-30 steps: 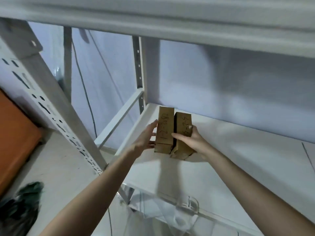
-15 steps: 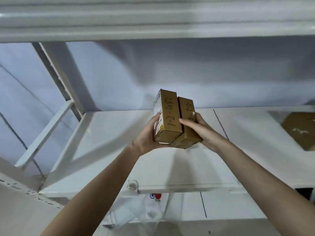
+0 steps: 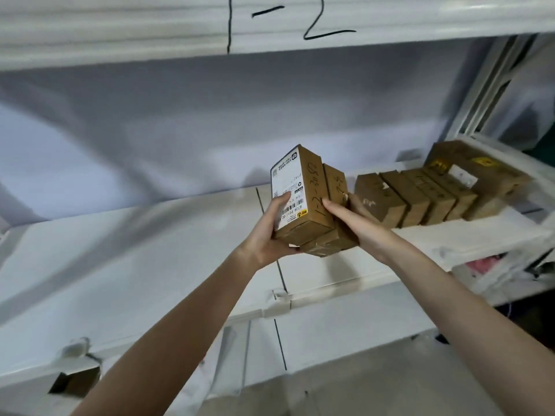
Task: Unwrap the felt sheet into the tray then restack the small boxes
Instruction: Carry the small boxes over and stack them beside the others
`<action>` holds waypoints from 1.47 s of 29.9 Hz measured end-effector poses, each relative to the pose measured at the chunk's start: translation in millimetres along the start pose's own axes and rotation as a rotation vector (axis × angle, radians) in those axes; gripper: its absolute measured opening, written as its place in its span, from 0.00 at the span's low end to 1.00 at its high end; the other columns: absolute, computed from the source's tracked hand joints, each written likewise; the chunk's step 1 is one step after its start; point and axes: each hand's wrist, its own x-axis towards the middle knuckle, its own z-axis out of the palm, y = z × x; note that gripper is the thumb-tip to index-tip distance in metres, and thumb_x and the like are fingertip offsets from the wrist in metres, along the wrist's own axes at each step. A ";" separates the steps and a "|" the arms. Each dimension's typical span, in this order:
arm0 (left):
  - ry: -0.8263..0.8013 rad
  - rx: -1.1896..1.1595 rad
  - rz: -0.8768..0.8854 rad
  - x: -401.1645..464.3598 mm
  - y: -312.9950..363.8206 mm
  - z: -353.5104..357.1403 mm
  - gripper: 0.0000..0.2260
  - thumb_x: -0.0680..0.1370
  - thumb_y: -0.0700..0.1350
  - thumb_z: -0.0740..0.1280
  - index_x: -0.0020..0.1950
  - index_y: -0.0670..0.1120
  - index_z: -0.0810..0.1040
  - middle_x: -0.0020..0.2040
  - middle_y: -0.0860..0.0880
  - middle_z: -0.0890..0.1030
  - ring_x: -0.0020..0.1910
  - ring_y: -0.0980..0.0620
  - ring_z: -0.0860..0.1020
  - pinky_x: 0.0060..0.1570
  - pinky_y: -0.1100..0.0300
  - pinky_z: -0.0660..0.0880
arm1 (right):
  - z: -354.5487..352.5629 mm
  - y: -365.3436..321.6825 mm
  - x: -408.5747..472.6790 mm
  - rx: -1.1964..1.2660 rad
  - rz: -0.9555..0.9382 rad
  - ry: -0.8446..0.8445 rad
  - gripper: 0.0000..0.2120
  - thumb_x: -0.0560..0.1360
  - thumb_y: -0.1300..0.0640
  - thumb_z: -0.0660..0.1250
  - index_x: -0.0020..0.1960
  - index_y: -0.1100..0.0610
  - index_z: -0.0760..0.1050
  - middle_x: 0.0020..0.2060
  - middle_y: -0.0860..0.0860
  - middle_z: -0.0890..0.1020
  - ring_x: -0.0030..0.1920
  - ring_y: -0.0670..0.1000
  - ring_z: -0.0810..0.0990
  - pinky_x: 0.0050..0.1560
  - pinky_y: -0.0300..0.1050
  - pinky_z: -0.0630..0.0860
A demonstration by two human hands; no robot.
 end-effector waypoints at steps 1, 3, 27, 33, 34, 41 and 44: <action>-0.006 0.007 -0.013 8.5 -3.0 9.5 0.15 0.74 0.58 0.62 0.54 0.53 0.80 0.51 0.48 0.84 0.50 0.49 0.82 0.53 0.48 0.75 | -10.5 0.3 -0.7 0.008 -0.001 0.022 0.30 0.70 0.40 0.69 0.68 0.45 0.64 0.62 0.45 0.77 0.59 0.46 0.78 0.64 0.49 0.73; -0.010 0.000 -0.033 23.9 -6.6 22.0 0.15 0.74 0.58 0.62 0.54 0.52 0.79 0.51 0.48 0.83 0.50 0.48 0.81 0.52 0.49 0.75 | -25.9 1.0 1.9 0.005 0.011 0.066 0.26 0.67 0.37 0.69 0.62 0.41 0.69 0.60 0.44 0.78 0.59 0.46 0.78 0.64 0.50 0.73; 0.112 0.345 0.080 199.6 24.8 158.3 0.22 0.80 0.60 0.48 0.65 0.52 0.71 0.51 0.50 0.79 0.48 0.52 0.77 0.51 0.52 0.76 | -193.9 -62.3 120.1 -0.062 0.074 0.080 0.20 0.75 0.34 0.53 0.46 0.44 0.77 0.46 0.49 0.83 0.47 0.49 0.81 0.51 0.47 0.76; 0.236 0.356 0.128 213.6 6.5 200.8 0.24 0.79 0.61 0.53 0.70 0.51 0.64 0.63 0.47 0.75 0.57 0.47 0.76 0.49 0.49 0.79 | -247.8 -53.5 137.5 -0.021 0.048 -0.036 0.21 0.76 0.38 0.54 0.52 0.48 0.79 0.53 0.54 0.83 0.55 0.53 0.79 0.58 0.51 0.73; 0.274 0.384 0.123 217.4 1.7 214.8 0.25 0.78 0.62 0.55 0.70 0.51 0.64 0.65 0.45 0.75 0.61 0.45 0.75 0.57 0.45 0.76 | -260.3 -51.4 137.8 -0.009 0.051 -0.046 0.20 0.77 0.39 0.53 0.50 0.49 0.79 0.51 0.54 0.83 0.52 0.53 0.80 0.56 0.50 0.74; 0.407 0.430 0.101 241.7 -28.1 286.6 0.22 0.80 0.57 0.53 0.71 0.47 0.65 0.64 0.48 0.73 0.63 0.48 0.70 0.69 0.51 0.63 | -328.3 -38.2 141.6 0.062 0.084 -0.082 0.25 0.75 0.36 0.55 0.61 0.50 0.76 0.55 0.57 0.82 0.57 0.57 0.80 0.63 0.56 0.73; 0.414 0.461 0.080 248.3 -38.3 306.3 0.21 0.81 0.57 0.51 0.71 0.49 0.65 0.57 0.50 0.71 0.57 0.52 0.69 0.62 0.56 0.63 | -346.9 -32.1 142.0 0.088 0.132 -0.100 0.24 0.75 0.36 0.57 0.62 0.50 0.76 0.54 0.57 0.82 0.56 0.57 0.80 0.59 0.53 0.75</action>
